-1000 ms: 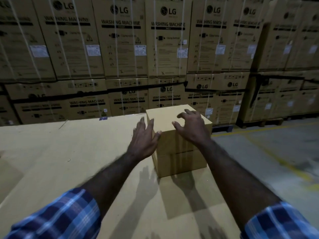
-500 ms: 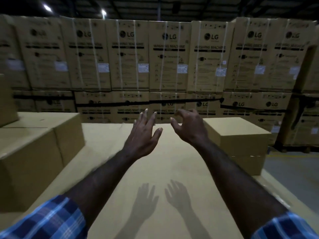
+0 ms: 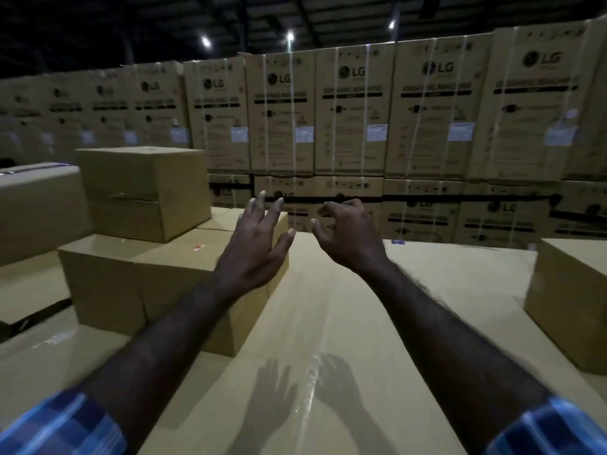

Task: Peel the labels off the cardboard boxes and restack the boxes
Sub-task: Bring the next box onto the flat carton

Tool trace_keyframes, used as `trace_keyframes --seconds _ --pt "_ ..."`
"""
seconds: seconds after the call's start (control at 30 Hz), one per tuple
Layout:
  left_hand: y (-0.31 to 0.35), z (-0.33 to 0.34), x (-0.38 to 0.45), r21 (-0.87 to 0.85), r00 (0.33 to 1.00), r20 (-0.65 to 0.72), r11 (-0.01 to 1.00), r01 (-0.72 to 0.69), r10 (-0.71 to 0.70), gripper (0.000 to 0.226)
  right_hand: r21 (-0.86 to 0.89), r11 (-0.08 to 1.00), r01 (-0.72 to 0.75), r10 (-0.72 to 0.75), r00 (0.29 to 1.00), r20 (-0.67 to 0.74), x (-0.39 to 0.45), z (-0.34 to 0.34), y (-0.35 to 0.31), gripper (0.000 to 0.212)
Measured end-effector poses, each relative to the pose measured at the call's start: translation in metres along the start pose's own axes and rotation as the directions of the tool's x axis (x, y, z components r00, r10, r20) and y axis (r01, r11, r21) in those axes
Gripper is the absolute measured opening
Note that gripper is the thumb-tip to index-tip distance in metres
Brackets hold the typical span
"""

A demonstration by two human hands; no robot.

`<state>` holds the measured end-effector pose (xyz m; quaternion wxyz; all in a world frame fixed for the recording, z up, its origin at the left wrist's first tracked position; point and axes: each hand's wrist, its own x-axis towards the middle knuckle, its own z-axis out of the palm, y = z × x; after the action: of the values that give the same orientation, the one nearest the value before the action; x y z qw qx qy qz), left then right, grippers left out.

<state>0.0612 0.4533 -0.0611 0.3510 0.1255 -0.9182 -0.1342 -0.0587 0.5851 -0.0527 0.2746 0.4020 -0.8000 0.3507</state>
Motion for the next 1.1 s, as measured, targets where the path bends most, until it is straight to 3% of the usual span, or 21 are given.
trace_keyframes --seconds 0.5,0.73,1.1 --pt "-0.132 -0.076 0.057 0.168 0.979 -0.155 0.973 0.157 -0.132 0.064 0.107 0.976 0.190 -0.192 0.981 0.003 0.120 0.111 -0.084 0.042" --pt "-0.200 -0.100 0.089 0.187 0.959 -0.213 0.955 0.230 -0.189 0.063 0.161 0.945 0.286 -0.292 0.956 0.010 0.158 0.163 -0.129 0.035" --pt "-0.349 -0.129 0.159 0.156 0.975 -0.179 0.974 0.163 -0.135 0.062 0.169 0.964 0.205 -0.211 0.977 0.018 0.222 0.275 -0.212 0.040"
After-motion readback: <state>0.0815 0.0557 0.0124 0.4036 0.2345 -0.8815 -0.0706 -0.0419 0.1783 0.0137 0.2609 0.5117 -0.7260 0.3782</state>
